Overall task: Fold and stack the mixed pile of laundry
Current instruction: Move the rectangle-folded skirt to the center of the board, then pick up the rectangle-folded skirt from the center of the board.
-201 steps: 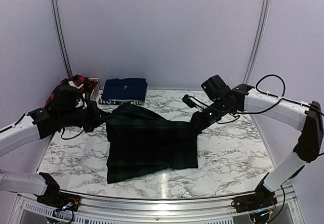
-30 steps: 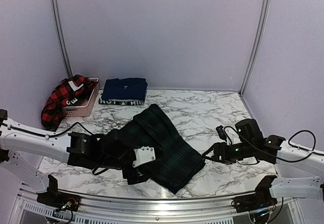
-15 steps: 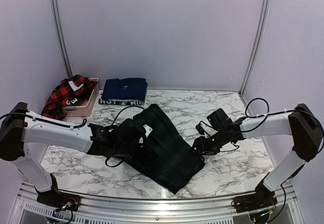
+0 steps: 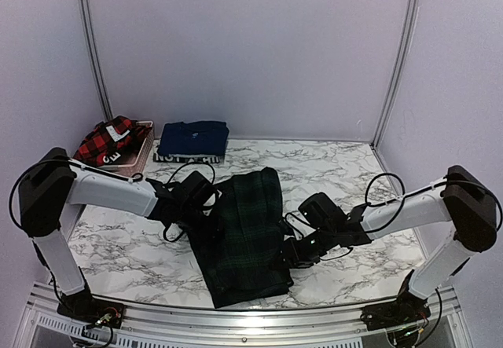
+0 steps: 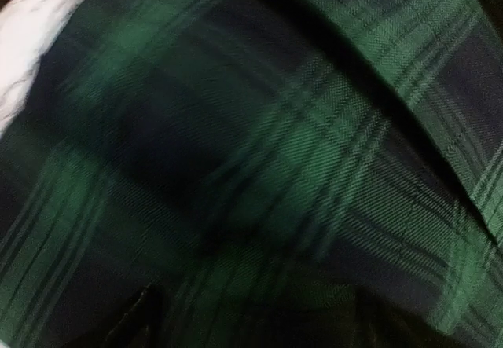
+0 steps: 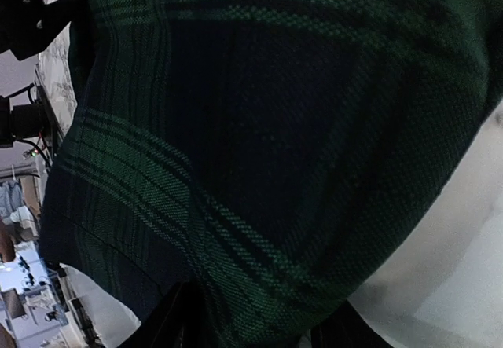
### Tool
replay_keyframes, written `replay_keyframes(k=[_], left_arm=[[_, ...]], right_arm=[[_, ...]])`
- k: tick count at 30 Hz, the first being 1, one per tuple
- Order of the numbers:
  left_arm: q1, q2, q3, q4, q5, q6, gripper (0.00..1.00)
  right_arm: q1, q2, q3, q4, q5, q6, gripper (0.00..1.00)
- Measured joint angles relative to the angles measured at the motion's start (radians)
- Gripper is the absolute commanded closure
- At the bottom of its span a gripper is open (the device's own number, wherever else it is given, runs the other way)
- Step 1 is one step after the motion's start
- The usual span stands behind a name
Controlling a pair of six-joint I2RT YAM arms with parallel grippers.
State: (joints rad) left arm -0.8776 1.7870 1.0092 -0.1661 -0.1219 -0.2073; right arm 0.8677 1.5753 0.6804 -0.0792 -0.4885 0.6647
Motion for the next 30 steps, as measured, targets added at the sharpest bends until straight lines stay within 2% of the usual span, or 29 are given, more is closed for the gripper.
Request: replay_keyframes(k=[1, 3, 8, 12, 16, 22, 30], left_arm=[[0.002, -0.019, -0.008, -0.002, 0.000, 0.021, 0.02], [-0.018, -0.105, -0.051, -0.004, -0.014, 0.059, 0.01], [-0.243, -0.402, -0.168, -0.006, -0.066, 0.160, 0.01], [-0.363, -0.504, -0.232, -0.008, -0.115, 0.170, 0.01], [-0.473, -0.454, -0.227, -0.027, -0.204, 0.171, 0.01], [-0.625, -0.233, -0.120, -0.038, -0.326, 0.174, 0.07], [-0.690, -0.072, -0.036, -0.033, -0.388, 0.214, 0.06]], right_arm=[[0.007, -0.011, -0.006, -0.001, -0.006, 0.021, 0.46], [0.011, -0.038, -0.016, -0.014, -0.019, 0.048, 0.44], [0.006, -0.129, 0.027, -0.156, -0.006, 0.029, 0.42], [-0.019, -0.170, 0.085, -0.232, 0.011, -0.023, 0.43], [-0.047, -0.136, 0.172, -0.264, 0.024, -0.077, 0.49], [-0.050, 0.051, 0.343, -0.237, -0.002, -0.141, 0.57], [-0.047, 0.273, 0.433, -0.153, -0.067, -0.169, 0.62]])
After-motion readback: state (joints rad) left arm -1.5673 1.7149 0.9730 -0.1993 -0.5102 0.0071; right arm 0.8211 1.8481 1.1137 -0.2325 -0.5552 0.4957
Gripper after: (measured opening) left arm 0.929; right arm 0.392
